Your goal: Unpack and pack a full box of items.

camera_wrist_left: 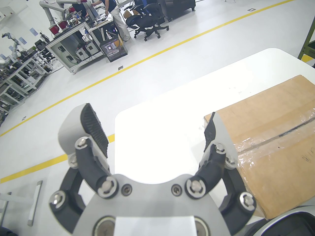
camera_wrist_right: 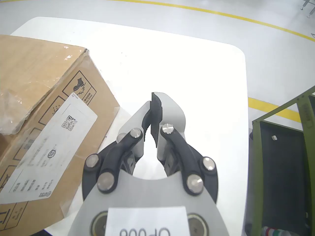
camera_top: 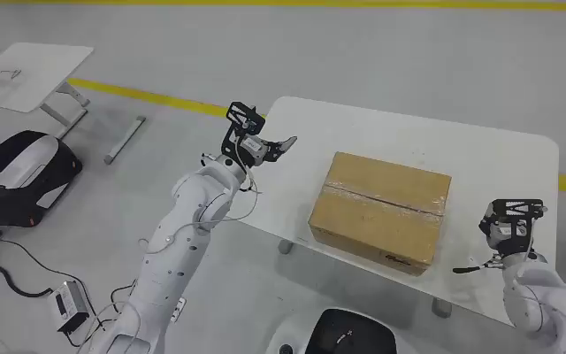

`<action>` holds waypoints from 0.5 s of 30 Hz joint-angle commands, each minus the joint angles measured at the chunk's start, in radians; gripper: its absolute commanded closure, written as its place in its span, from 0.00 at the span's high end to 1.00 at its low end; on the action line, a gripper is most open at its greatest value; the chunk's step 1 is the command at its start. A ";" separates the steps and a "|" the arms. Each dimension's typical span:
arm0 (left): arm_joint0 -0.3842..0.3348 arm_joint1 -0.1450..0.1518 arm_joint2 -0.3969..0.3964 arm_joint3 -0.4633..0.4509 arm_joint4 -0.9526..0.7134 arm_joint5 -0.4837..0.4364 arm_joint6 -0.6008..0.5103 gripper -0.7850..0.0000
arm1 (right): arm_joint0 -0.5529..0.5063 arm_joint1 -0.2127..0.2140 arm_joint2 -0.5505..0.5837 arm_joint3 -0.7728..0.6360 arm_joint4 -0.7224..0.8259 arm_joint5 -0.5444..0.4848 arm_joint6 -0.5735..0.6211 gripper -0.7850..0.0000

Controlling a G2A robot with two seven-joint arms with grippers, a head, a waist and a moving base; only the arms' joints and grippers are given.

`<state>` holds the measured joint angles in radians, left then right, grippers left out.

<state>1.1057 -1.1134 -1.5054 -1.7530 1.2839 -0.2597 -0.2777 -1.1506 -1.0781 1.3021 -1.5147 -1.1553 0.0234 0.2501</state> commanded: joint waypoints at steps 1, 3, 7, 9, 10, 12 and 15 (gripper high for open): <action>0.000 0.000 0.000 0.000 0.000 0.000 0.000 1.00 | 0.000 0.000 0.000 0.000 0.000 0.000 0.000 0.00; 0.000 0.000 0.000 0.000 0.000 0.000 0.000 1.00 | -0.006 -0.001 -0.002 0.002 0.000 -0.001 -0.002 0.00; 0.000 0.000 0.000 0.000 0.000 0.000 0.000 1.00 | -0.039 -0.011 -0.019 0.027 0.039 0.015 -0.031 0.00; 0.000 0.000 0.000 0.000 0.000 0.000 0.000 1.00 | -0.049 -0.016 -0.026 0.047 0.076 0.014 -0.051 0.00; 0.000 0.000 0.000 0.000 0.000 0.000 0.000 1.00 | -0.051 -0.019 -0.033 0.056 0.091 0.005 -0.063 0.00; 0.000 0.000 0.000 0.000 0.000 0.000 0.000 1.00 | -0.051 -0.024 -0.051 0.072 0.087 -0.008 -0.086 0.00; 0.000 0.000 0.000 0.000 0.000 0.000 0.000 1.00 | -0.039 -0.034 -0.082 0.084 0.098 -0.026 -0.102 0.00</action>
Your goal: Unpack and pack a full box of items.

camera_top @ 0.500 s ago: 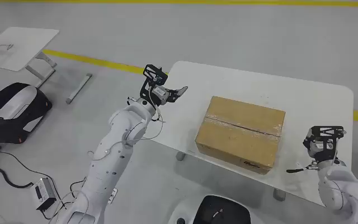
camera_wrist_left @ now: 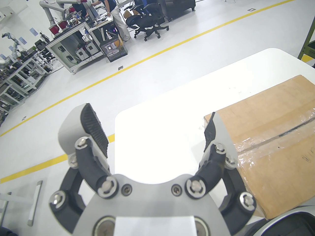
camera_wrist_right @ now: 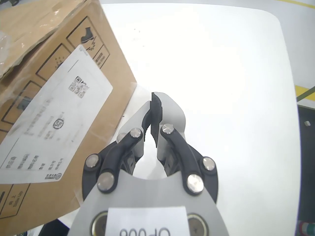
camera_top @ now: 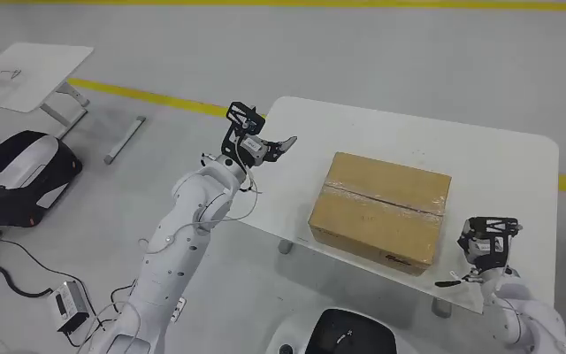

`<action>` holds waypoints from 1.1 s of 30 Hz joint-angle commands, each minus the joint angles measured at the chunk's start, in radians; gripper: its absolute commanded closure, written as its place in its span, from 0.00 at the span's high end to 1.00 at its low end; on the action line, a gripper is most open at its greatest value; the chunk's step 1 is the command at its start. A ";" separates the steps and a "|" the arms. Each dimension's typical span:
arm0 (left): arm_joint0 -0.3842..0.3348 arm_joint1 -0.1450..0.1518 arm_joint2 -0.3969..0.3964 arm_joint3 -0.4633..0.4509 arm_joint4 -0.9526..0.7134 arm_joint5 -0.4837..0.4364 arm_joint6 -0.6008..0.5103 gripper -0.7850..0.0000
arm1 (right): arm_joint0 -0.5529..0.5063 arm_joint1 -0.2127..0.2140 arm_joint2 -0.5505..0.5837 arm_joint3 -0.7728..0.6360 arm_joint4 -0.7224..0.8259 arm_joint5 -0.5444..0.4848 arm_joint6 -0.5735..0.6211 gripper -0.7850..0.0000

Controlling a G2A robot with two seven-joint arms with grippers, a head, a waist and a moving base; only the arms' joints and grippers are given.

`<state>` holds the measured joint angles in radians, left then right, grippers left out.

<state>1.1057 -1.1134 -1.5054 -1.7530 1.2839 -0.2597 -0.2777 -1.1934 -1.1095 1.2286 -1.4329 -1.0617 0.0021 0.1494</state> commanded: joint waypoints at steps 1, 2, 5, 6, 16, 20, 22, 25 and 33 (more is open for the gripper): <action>0.000 0.000 0.000 0.000 0.000 0.000 0.000 1.00 | 0.008 -0.006 -0.020 0.005 0.007 -0.014 -0.004 0.00; 0.000 0.000 0.000 0.000 0.000 0.000 0.000 1.00 | 0.014 -0.009 -0.031 0.012 0.004 -0.015 -0.006 0.00; 0.000 0.000 0.000 0.000 0.000 0.000 0.000 1.00 | 0.035 -0.020 -0.064 0.032 0.009 -0.019 -0.018 0.00; 0.000 0.000 0.000 0.000 0.000 0.000 0.000 1.00 | 0.043 -0.025 -0.074 0.039 0.016 -0.020 -0.022 0.00; 0.000 0.000 0.000 0.000 0.000 0.000 0.000 1.00 | 0.134 -0.060 -0.175 0.110 0.005 -0.087 -0.005 0.00; 0.000 0.000 0.000 0.000 0.000 0.000 0.000 1.00 | 0.149 -0.068 -0.191 0.124 -0.007 -0.098 -0.011 0.00; 0.000 0.000 0.000 0.000 0.000 0.000 0.000 1.00 | 0.142 -0.067 -0.180 0.122 -0.023 -0.092 -0.023 0.00; 0.007 -0.002 0.013 -0.032 -0.027 -0.019 0.010 1.00 | 0.109 -0.057 -0.129 0.089 -0.037 -0.070 -0.039 0.00; -0.034 -0.017 0.147 -0.163 -0.099 -0.049 -0.091 1.00 | -0.044 -0.017 0.075 -0.106 -0.100 -0.002 -0.025 0.00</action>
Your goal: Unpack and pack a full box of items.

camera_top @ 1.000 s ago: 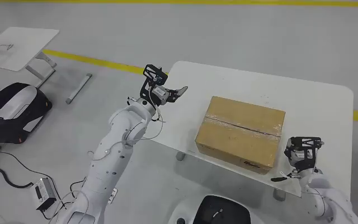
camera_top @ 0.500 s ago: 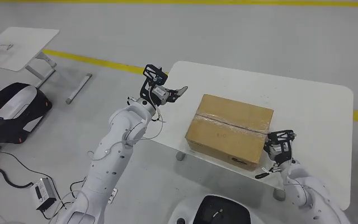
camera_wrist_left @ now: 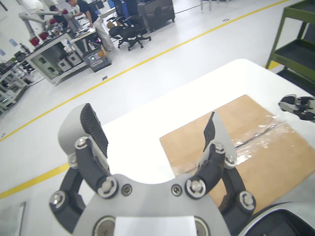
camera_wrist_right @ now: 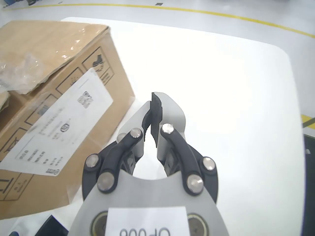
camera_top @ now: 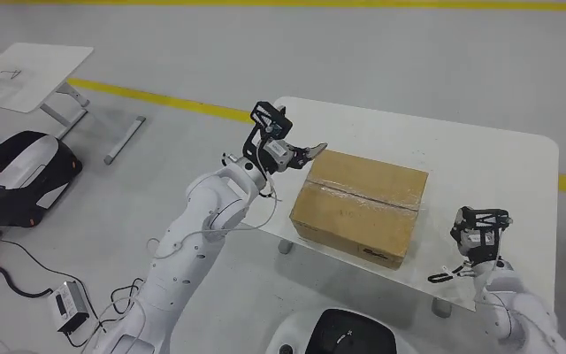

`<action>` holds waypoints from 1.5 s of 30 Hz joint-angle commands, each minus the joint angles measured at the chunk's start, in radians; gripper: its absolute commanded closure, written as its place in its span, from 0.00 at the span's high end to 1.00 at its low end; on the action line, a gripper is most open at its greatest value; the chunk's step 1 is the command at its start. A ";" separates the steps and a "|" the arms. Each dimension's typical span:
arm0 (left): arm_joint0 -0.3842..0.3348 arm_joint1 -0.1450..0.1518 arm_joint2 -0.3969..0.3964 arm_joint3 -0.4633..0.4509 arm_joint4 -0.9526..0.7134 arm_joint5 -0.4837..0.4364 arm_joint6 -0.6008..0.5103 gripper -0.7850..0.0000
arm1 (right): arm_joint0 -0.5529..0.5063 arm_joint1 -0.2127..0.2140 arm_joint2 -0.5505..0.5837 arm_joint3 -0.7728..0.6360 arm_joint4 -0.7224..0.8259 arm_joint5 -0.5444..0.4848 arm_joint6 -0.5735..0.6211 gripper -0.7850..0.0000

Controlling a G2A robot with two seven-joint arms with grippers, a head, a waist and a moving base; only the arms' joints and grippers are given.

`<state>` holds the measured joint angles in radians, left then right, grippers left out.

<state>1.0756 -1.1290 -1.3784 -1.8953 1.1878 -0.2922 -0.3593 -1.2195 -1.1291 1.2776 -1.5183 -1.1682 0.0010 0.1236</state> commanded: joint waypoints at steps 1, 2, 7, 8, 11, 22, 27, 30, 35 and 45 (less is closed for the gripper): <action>-0.004 -0.002 0.040 -0.038 0.003 -0.032 -0.013 1.00 | -0.037 0.007 0.052 -0.039 0.012 0.000 0.003 0.00; -0.005 -0.003 0.060 -0.049 0.020 -0.042 -0.016 1.00 | -0.054 0.010 0.073 -0.053 0.014 -0.003 0.010 0.00; -0.012 -0.010 0.145 -0.063 0.061 -0.066 -0.040 1.00 | -0.104 0.017 0.131 -0.083 0.013 -0.018 0.029 0.00; -0.014 -0.011 0.157 -0.062 0.066 -0.072 -0.045 1.00 | -0.109 0.017 0.134 -0.082 0.020 -0.023 0.030 0.00; -0.015 -0.011 0.160 -0.061 0.068 -0.073 -0.045 1.00 | -0.111 0.014 0.127 -0.069 0.041 -0.049 0.022 0.00; -0.015 -0.011 0.160 -0.061 0.068 -0.073 -0.045 1.00 | 0.079 -0.040 -0.113 0.172 0.074 -0.167 -0.018 0.00; -0.015 -0.011 0.160 -0.061 0.068 -0.073 -0.045 1.00 | 0.163 -0.068 -0.211 0.250 0.053 -0.198 -0.023 0.00; -0.015 -0.011 0.160 -0.061 0.068 -0.073 -0.045 1.00 | 0.192 -0.082 -0.248 0.282 0.046 -0.204 -0.025 0.00; -0.007 -0.012 0.165 -0.063 0.068 -0.063 -0.037 1.00 | 0.220 -0.095 -0.269 0.313 0.034 -0.181 -0.040 0.00; -0.133 -0.054 0.389 0.007 0.093 -0.027 -0.136 1.00 | 0.087 -0.056 -0.071 0.139 -0.022 -0.014 -0.046 0.00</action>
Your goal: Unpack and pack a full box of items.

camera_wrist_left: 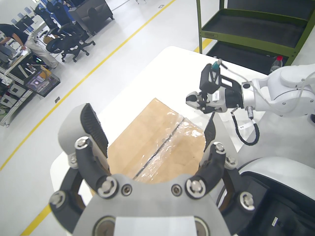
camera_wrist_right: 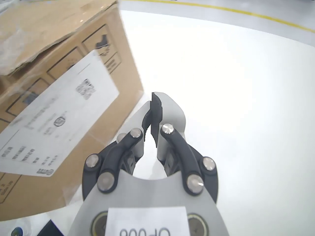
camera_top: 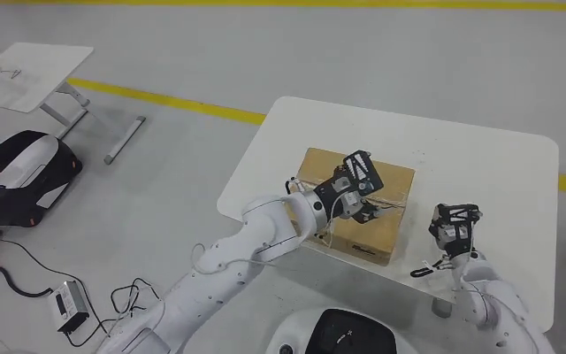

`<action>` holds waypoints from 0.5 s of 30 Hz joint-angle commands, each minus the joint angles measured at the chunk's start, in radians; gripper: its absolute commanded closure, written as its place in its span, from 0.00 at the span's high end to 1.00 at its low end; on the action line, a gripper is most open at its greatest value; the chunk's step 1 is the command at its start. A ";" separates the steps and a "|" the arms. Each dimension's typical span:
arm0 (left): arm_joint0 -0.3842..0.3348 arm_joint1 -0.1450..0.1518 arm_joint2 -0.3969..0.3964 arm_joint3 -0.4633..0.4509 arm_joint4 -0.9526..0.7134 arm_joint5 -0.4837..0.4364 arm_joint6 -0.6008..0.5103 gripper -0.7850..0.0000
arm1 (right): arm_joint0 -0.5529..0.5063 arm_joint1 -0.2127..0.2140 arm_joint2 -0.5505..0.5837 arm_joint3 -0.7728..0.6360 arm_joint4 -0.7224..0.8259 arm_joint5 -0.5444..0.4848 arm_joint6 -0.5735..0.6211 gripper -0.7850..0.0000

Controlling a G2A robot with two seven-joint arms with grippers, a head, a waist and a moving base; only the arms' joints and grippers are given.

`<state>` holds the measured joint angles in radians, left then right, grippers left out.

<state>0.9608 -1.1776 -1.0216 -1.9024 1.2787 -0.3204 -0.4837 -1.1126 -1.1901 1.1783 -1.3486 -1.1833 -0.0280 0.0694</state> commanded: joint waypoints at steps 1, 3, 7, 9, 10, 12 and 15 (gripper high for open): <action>-0.037 -0.012 0.059 0.031 0.003 0.002 -0.021 1.00 | -0.044 0.010 0.055 -0.064 -0.010 0.027 0.019 0.00; -0.076 -0.025 0.110 0.065 0.028 0.004 -0.031 1.00 | -0.089 0.020 0.106 -0.128 -0.027 0.046 0.033 0.00; -0.137 -0.050 0.191 0.150 0.065 0.021 -0.059 1.00 | -0.162 0.032 0.174 -0.228 -0.045 0.056 0.063 0.00; -0.163 -0.062 0.220 0.191 0.074 0.029 -0.082 1.00 | -0.185 0.034 0.192 -0.260 -0.046 0.055 0.076 0.00; -0.174 -0.068 0.233 0.209 0.076 0.035 -0.094 1.00 | -0.194 0.035 0.198 -0.271 -0.046 0.053 0.079 0.00; -0.191 -0.078 0.257 0.236 0.083 0.038 -0.115 1.00 | -0.208 0.035 0.205 -0.283 -0.048 0.051 0.083 0.00; -0.207 -0.093 0.282 0.270 0.080 0.053 -0.144 0.90 | -0.218 0.034 0.206 -0.290 -0.052 0.050 0.082 0.00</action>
<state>0.7579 -1.2662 -0.7463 -1.6433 1.3594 -0.2720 -0.6204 -1.3287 -1.1557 1.3846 -1.6380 -1.2339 0.0221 0.1521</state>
